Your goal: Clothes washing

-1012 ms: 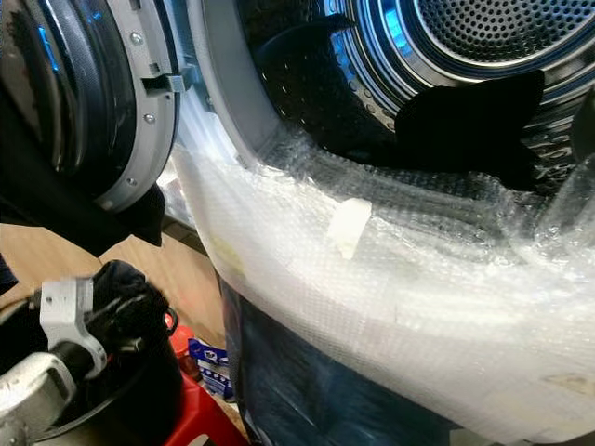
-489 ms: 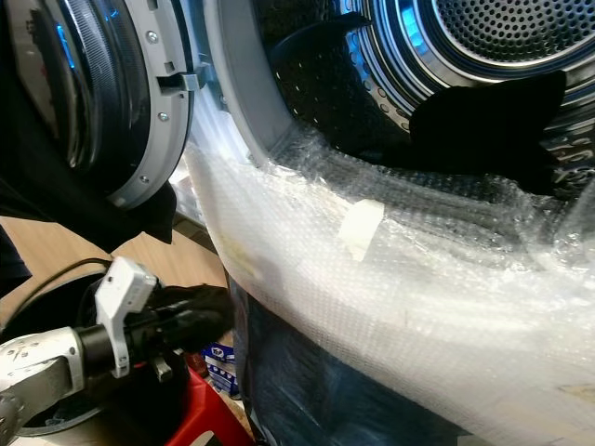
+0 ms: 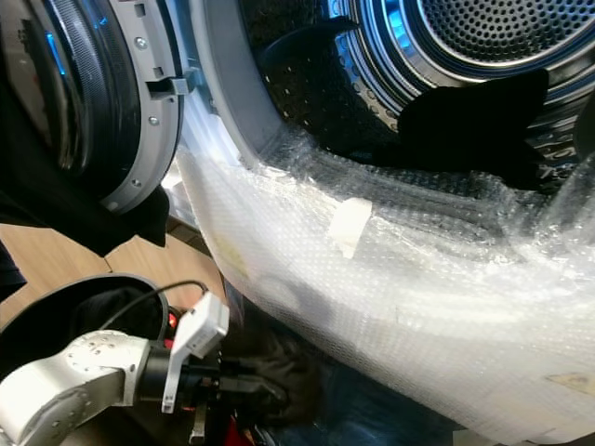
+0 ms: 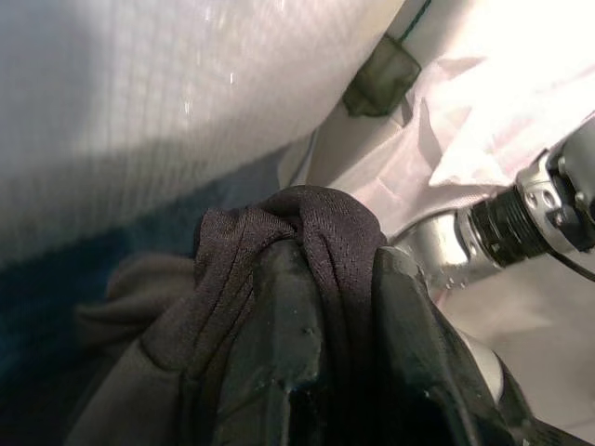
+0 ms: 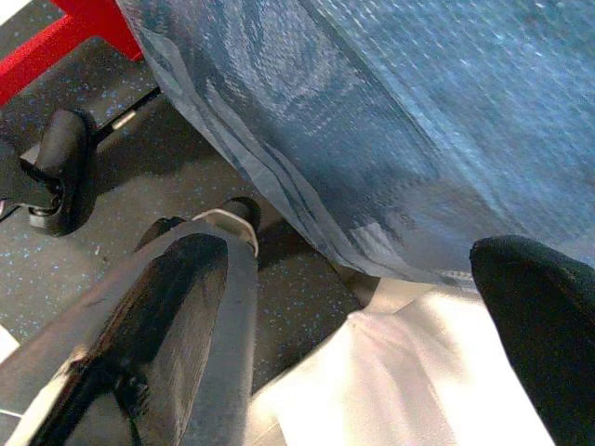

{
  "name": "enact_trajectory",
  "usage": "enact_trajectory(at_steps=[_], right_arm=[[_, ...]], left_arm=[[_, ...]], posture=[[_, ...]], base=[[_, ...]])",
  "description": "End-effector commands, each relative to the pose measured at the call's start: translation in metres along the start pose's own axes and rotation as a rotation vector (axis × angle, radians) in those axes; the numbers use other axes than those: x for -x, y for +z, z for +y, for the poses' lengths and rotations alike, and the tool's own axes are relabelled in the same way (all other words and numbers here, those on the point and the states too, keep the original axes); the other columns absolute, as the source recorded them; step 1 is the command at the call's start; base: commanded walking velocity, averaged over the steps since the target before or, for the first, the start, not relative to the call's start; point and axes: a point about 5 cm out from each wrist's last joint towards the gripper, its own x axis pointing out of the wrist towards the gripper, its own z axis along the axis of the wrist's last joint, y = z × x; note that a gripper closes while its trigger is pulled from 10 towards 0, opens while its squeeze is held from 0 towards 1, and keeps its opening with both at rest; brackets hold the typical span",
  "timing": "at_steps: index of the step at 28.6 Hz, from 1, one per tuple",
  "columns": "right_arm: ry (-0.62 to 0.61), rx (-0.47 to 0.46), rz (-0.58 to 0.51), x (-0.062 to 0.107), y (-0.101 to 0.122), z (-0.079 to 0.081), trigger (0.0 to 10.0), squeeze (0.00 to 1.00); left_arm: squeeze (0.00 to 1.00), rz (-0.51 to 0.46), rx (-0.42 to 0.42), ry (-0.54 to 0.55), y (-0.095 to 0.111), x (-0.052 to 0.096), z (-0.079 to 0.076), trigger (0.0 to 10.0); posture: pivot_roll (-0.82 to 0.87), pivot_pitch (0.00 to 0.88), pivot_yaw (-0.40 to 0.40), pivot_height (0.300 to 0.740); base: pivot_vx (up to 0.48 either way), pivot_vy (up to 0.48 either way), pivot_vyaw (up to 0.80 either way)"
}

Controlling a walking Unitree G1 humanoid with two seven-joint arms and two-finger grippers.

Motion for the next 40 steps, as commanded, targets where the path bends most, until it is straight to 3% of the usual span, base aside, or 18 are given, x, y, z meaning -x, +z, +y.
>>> enact_trajectory(at_steps=[1,2,8,11,13,14,15,16,17,22,24,28,30,33,40], right_arm=[[0.001,-0.003,-0.01,0.0,0.0,0.0,10.0,0.0],[0.025,0.015,-0.014,0.0,0.0,0.002,10.0,0.0],[0.073,0.068,-0.059,0.0,0.006,0.005,10.0,0.0],[0.123,0.164,-0.089,0.001,0.01,0.008,10.0,0.0],[0.134,0.177,-0.103,0.001,0.011,0.004,10.0,0.02],[0.145,0.169,-0.126,0.002,0.014,-0.002,10.0,0.34],[0.16,0.164,-0.143,0.003,0.017,-0.005,10.0,0.82],[0.16,0.164,-0.143,0.003,0.017,-0.005,10.0,0.82],[0.21,0.153,-0.17,0.004,0.02,-0.005,10.0,1.0],[0.352,0.15,-0.234,0.008,0.029,-0.009,10.0,1.0],[0.531,0.195,-0.271,0.014,0.031,-0.005,10.0,1.0],[0.617,0.146,-0.321,0.019,0.036,-0.006,10.0,1.0],[0.699,0.072,-0.418,0.026,0.048,-0.012,10.0,1.0],[0.794,0.051,-0.503,0.034,0.059,-0.014,10.0,1.0],[0.928,0.113,-0.552,0.047,0.068,-0.008,10.0,1.0]], left_arm=[[0.0,0.015,0.007,-0.018,-0.005,0.001,0.0,0.0],[0.0,0.044,0.028,0.018,-0.018,0.003,0.005,0.0],[0.0,0.132,0.057,0.091,-0.044,0.011,0.011,0.0],[0.0,0.164,0.054,0.125,-0.051,0.015,0.014,0.0],[0.0,0.16,0.059,0.142,-0.052,0.016,0.015,0.0],[0.0,0.15,0.063,0.149,-0.052,0.018,0.015,0.0],[0.0,0.146,0.064,0.154,-0.051,0.019,0.015,0.0],[0.0,0.146,0.064,0.154,-0.051,0.019,0.015,0.0],[0.0,0.15,0.065,0.157,-0.052,0.021,0.014,0.0],[0.0,0.172,0.056,0.178,-0.056,0.026,0.016,0.0],[0.0,0.17,0.046,0.153,-0.056,0.021,0.015,0.0],[0.0,0.159,0.023,0.172,-0.053,0.02,0.017,0.0],[0.0,0.023,0.046,0.149,-0.031,0.02,0.013,0.0],[0.0,0.103,0.007,0.106,-0.036,0.02,0.011,0.0],[0.0,0.113,0.022,-0.018,-0.038,0.009,0.004,0.0]], posture=[[0.04,0.012,0.018,0.74],[0.04,0.01,0.015,0.74],[0.04,0.03,0.013,0.74],[0.03,0.033,0.009,0.74],[0.03,0.029,0.003,0.74],[0.03,0.029,0.005,0.74],[0.03,0.027,0.002,0.74],[0.03,0.027,0.002,0.74],[0.02,0.02,0.0,0.74],[0.03,0.01,-0.004,0.74],[0.02,0.0,-0.009,0.74],[0.02,0.0,-0.011,0.74],[0.02,0.0,-0.011,0.74],[0.02,0.0,-0.011,0.74],[0.0,0.0,0.001,0.74]], base=[[0.0,0.0,0.0],[0.0,0.0,0.0],[0.0,0.0,0.0],[0.0,0.0,0.0],[0.0,0.0,0.0],[0.0,0.0,0.0],[0.0,0.0,0.0],[0.0,0.0,0.0],[0.0,0.0,0.0],[0.0,0.0,0.0],[0.0,0.0,0.0],[0.0,0.0,0.0],[0.0,0.0,0.0],[0.0,0.0,0.0],[0.0,0.0,0.0]])
